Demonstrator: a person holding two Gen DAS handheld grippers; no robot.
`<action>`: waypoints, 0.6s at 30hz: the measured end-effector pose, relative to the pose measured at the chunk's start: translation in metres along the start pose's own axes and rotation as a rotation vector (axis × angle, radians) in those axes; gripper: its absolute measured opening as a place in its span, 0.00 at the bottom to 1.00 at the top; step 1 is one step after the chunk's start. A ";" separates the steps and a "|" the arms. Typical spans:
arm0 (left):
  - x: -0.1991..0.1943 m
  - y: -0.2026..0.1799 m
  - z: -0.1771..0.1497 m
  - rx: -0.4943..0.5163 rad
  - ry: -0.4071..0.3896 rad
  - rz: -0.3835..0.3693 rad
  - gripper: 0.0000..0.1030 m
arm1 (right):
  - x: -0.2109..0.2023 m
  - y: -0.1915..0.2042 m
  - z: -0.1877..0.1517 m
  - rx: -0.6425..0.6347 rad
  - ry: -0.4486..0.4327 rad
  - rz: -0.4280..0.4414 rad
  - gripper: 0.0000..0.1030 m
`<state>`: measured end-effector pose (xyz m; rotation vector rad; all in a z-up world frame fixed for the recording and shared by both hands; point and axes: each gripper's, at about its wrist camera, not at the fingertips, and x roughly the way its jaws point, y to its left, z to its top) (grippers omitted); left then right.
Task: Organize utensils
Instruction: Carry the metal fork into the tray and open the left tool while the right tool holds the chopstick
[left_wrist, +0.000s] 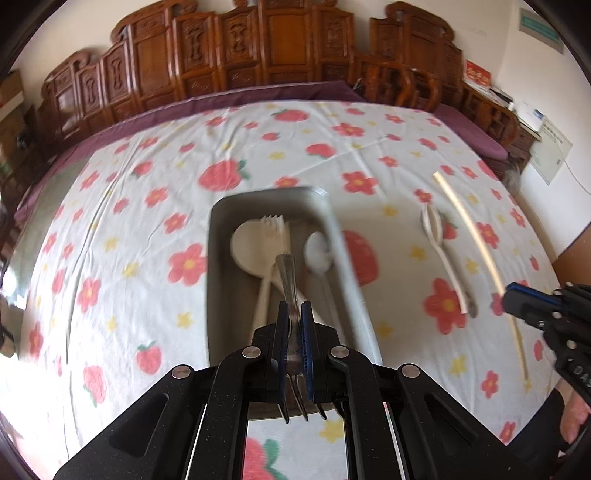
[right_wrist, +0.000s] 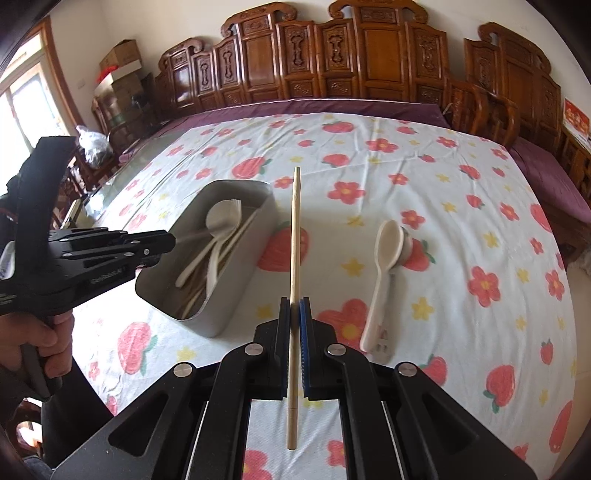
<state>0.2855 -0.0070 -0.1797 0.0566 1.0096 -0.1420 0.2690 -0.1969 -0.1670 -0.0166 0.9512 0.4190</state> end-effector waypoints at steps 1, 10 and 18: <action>0.002 0.003 -0.001 -0.007 0.002 0.001 0.06 | 0.001 0.003 0.001 -0.005 0.003 -0.001 0.06; 0.015 0.016 0.010 -0.037 -0.008 -0.031 0.06 | 0.004 0.020 0.006 -0.030 0.022 -0.017 0.06; 0.020 0.018 0.024 -0.040 -0.022 -0.040 0.06 | 0.009 0.023 0.008 -0.033 0.034 -0.025 0.06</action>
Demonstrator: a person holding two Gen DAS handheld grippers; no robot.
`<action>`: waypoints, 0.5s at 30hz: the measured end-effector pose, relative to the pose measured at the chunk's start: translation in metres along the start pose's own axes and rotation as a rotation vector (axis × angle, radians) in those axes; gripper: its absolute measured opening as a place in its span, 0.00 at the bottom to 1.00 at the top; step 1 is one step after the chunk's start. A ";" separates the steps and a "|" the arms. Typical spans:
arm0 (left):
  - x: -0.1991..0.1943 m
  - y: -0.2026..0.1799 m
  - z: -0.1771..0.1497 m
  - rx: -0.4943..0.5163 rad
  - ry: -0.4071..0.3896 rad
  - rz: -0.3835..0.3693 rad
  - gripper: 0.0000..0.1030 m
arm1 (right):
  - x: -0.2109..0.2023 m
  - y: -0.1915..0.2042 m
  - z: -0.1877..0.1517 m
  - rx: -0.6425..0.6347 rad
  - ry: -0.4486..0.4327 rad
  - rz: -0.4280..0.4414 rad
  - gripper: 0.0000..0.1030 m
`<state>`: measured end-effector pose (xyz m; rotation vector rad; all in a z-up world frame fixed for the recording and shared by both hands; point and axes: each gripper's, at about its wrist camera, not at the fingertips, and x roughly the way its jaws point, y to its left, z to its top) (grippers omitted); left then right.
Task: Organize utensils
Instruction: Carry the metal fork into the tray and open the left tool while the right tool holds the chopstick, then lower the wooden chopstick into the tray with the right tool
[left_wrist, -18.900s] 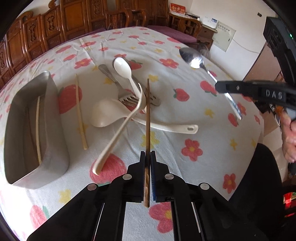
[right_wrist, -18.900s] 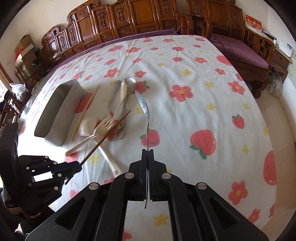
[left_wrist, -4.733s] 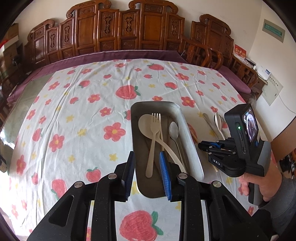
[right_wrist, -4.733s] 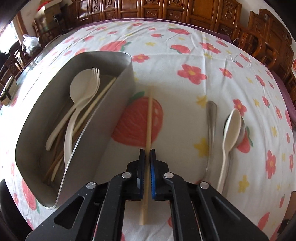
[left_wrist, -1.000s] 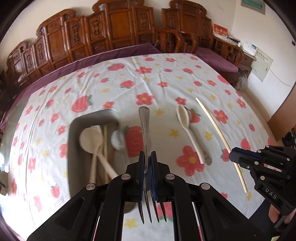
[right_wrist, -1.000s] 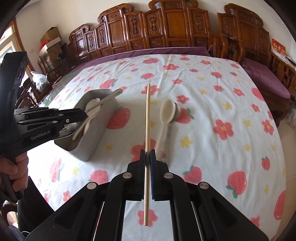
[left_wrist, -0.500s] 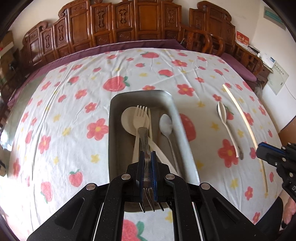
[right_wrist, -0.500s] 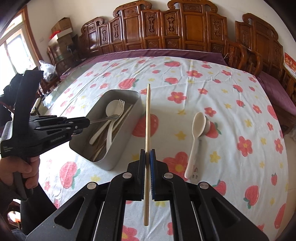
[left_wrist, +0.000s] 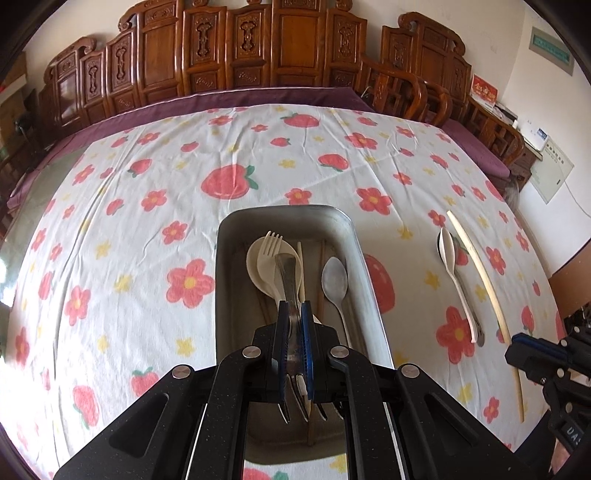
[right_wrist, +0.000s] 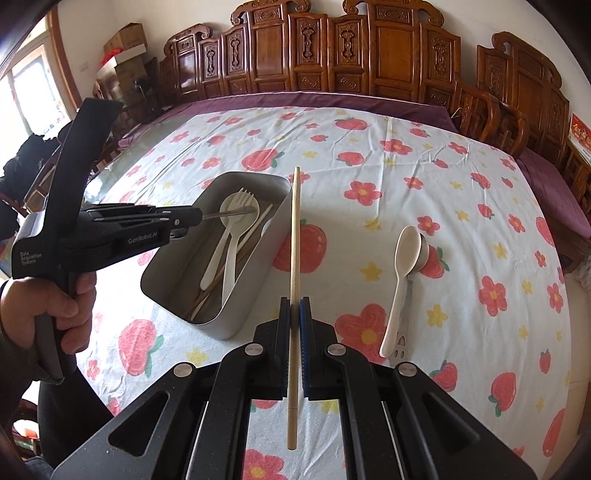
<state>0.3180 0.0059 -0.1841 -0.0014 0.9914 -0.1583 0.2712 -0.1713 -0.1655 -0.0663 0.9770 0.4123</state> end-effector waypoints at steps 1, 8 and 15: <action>0.001 0.001 0.001 0.000 0.000 0.000 0.06 | 0.001 0.001 0.001 -0.002 0.001 0.000 0.06; 0.005 0.003 0.006 -0.002 -0.001 -0.015 0.06 | 0.004 0.008 0.009 -0.009 0.000 0.003 0.06; -0.003 0.009 0.006 -0.007 -0.013 -0.037 0.06 | 0.014 0.022 0.020 -0.028 0.008 0.013 0.06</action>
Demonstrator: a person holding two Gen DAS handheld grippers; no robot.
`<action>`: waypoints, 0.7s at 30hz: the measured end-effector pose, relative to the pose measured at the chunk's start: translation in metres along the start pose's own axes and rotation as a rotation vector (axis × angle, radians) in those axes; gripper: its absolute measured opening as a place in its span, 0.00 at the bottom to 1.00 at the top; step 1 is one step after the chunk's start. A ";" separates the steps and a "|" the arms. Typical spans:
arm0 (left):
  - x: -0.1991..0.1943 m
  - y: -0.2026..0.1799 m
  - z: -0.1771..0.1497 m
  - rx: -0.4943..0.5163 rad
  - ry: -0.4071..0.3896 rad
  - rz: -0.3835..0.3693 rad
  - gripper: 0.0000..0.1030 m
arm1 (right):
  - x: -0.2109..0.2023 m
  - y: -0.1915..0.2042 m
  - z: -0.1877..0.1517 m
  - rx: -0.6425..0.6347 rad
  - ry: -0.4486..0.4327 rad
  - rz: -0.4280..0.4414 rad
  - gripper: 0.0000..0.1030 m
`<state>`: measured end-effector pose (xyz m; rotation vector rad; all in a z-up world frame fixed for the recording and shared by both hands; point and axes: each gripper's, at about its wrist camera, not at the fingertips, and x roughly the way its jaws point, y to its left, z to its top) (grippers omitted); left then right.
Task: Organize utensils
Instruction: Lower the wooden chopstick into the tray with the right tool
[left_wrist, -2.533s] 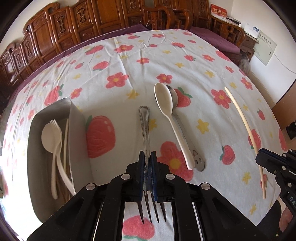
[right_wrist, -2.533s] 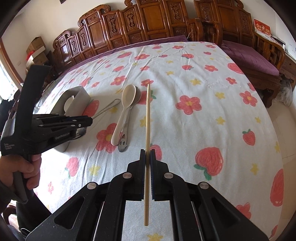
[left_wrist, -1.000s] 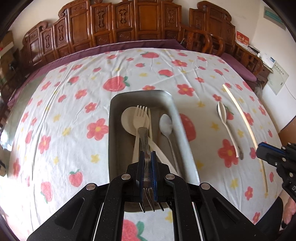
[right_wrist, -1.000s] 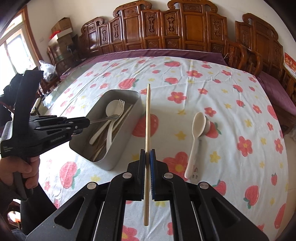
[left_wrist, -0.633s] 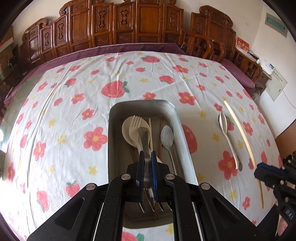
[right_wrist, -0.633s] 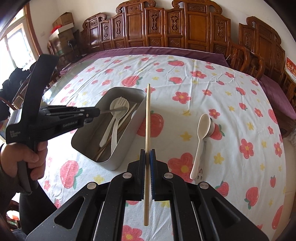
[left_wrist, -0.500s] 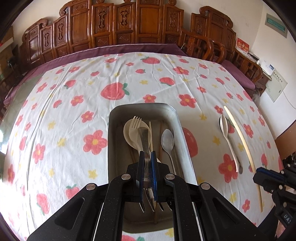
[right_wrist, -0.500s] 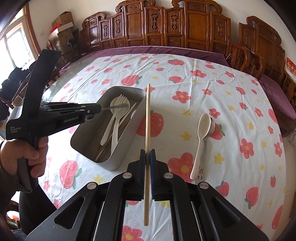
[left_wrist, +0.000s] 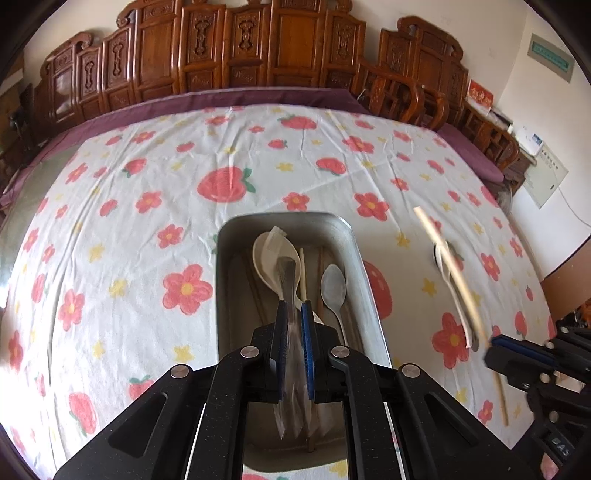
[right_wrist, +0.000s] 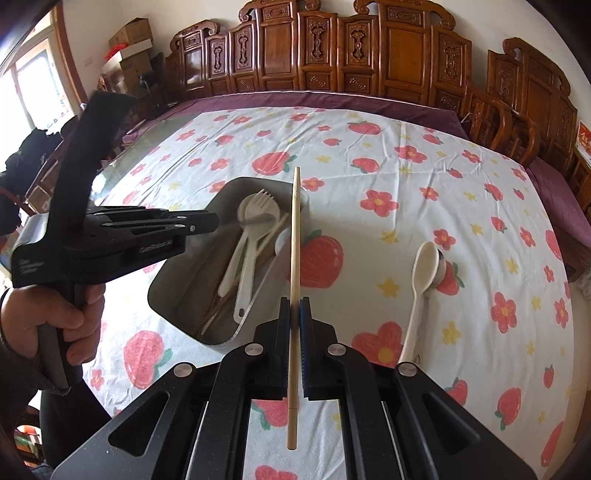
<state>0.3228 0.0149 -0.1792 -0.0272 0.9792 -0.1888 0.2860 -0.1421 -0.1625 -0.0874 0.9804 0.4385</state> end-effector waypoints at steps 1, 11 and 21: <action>-0.003 0.001 -0.001 0.003 -0.008 -0.001 0.06 | 0.002 0.002 0.002 -0.002 0.001 0.003 0.06; -0.041 0.030 -0.012 0.014 -0.068 0.017 0.06 | 0.033 0.029 0.030 -0.002 0.003 0.049 0.06; -0.064 0.064 -0.028 0.009 -0.090 0.061 0.07 | 0.064 0.048 0.048 0.037 0.015 0.070 0.06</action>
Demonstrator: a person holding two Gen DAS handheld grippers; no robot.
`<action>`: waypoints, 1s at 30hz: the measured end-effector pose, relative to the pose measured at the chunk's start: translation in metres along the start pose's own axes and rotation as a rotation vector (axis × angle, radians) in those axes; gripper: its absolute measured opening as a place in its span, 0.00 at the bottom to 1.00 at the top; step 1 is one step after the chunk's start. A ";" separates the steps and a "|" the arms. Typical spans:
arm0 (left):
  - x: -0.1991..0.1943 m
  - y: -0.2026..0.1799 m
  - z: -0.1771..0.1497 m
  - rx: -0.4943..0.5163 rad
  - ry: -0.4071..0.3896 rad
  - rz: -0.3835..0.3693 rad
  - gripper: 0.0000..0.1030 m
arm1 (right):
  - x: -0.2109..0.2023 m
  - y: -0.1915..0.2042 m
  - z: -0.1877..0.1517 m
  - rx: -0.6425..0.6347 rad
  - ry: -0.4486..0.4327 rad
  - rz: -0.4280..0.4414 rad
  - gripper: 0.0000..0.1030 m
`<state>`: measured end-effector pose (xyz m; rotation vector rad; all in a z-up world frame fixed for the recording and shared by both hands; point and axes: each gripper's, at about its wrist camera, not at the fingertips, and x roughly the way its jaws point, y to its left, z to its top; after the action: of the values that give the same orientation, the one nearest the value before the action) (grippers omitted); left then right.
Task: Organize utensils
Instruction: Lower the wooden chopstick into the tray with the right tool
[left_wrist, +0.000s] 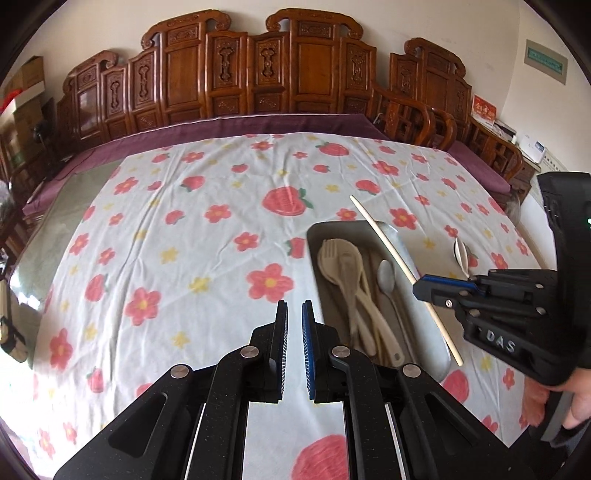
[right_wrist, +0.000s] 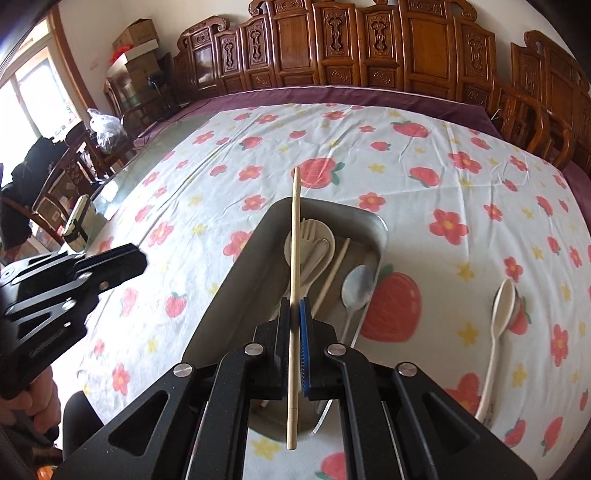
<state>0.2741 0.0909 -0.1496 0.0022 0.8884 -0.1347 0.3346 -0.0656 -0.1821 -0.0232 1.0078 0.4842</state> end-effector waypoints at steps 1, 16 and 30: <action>-0.001 0.001 -0.001 -0.002 -0.002 0.001 0.07 | 0.001 0.000 0.001 0.003 0.001 0.001 0.06; -0.016 0.004 -0.004 -0.011 -0.026 -0.002 0.17 | 0.016 0.002 0.001 0.023 0.016 0.002 0.06; -0.019 -0.002 -0.005 -0.008 -0.030 -0.001 0.20 | 0.008 0.000 -0.005 0.015 -0.001 0.014 0.08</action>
<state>0.2583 0.0916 -0.1380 -0.0072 0.8590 -0.1318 0.3343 -0.0632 -0.1914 -0.0031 1.0115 0.4893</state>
